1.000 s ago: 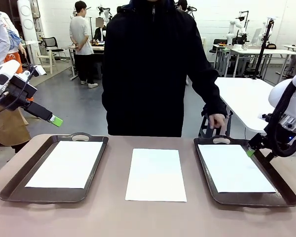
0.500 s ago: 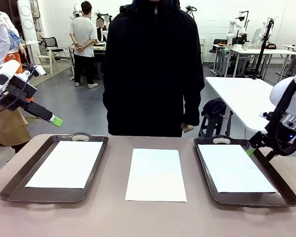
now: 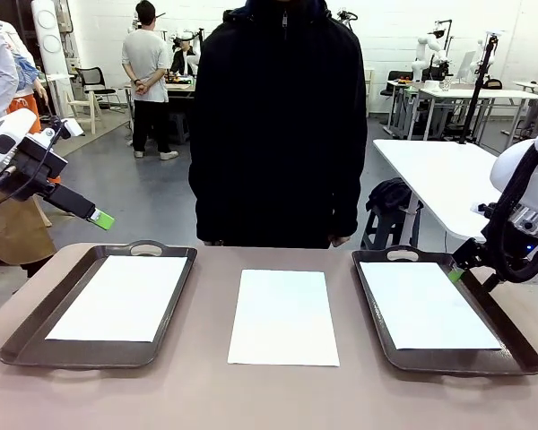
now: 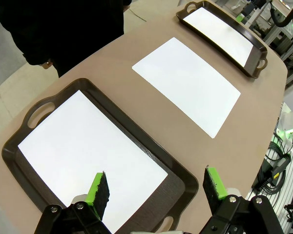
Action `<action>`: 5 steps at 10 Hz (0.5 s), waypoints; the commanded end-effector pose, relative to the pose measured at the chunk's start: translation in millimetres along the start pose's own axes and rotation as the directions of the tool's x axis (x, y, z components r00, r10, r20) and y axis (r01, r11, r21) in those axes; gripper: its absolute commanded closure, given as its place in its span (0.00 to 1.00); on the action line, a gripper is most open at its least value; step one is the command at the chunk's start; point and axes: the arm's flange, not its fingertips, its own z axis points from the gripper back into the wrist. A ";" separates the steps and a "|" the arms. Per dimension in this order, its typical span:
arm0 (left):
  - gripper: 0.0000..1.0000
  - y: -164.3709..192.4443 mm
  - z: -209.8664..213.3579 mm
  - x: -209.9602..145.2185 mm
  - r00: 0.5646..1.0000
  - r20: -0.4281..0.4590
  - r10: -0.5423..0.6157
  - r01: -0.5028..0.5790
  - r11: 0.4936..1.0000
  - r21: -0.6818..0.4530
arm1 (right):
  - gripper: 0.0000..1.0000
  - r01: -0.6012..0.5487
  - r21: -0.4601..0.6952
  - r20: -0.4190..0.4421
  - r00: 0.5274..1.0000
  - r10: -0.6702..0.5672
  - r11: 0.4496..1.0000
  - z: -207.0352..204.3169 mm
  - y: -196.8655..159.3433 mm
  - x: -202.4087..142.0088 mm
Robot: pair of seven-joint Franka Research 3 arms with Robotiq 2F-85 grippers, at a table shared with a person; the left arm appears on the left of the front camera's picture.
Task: Sort the A4 documents.
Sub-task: Place the A4 Paper in the designated Handle tray, then receive the A4 Paper.
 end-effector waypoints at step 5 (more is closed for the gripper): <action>0.00 0.2 0.7 -0.4 1.000 0.004 0.000 0.000 1.000 -0.002 | 0.00 -0.002 -0.003 -0.003 1.000 0.002 1.000 -1.1 -0.5 -0.1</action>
